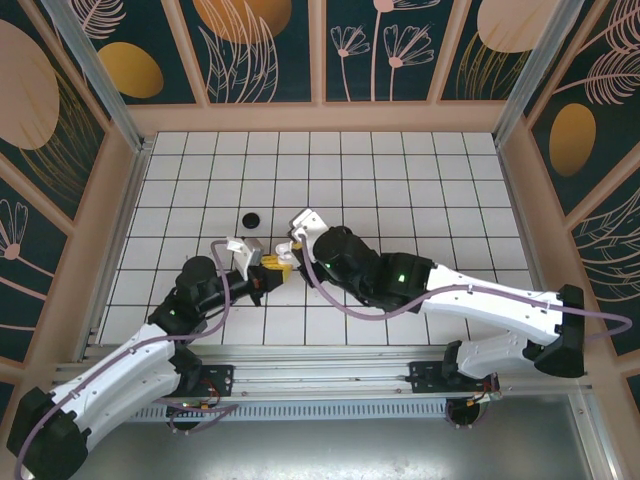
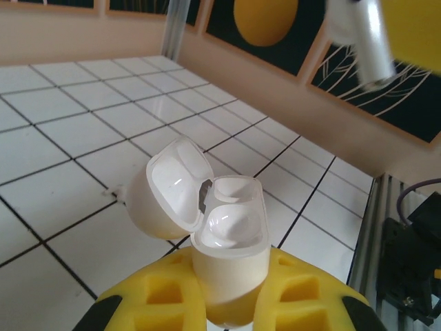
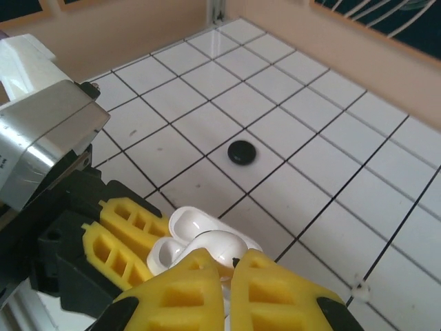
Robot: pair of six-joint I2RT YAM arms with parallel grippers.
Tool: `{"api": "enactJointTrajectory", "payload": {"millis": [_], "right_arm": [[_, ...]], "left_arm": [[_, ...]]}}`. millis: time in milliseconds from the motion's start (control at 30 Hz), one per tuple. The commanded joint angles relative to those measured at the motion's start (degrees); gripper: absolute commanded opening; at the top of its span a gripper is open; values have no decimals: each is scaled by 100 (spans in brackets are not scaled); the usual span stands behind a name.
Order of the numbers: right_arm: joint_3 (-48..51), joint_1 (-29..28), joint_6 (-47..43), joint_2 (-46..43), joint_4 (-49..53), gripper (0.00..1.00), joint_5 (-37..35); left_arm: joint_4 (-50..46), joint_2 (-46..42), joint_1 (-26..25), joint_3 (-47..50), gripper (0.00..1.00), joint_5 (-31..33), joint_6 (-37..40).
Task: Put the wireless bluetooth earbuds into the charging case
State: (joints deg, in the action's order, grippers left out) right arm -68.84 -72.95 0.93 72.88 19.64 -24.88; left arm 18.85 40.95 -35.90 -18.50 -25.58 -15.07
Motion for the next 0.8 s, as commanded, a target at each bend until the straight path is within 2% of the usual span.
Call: {"api": "enactJointTrajectory", "payload": {"millis": [0,233,767], "right_arm": [[218,-176,-585,-21,-727,0,-532],[227,-341,-941,232,-900,0,-862],[125,-512,-1295,536,-602,0,-835]], "left_arm": [[566,-195,39,-14,0,-237,103],[661,-280,39,15,0,-235,83],[699,-385,38,40,0,-165,138]]}}
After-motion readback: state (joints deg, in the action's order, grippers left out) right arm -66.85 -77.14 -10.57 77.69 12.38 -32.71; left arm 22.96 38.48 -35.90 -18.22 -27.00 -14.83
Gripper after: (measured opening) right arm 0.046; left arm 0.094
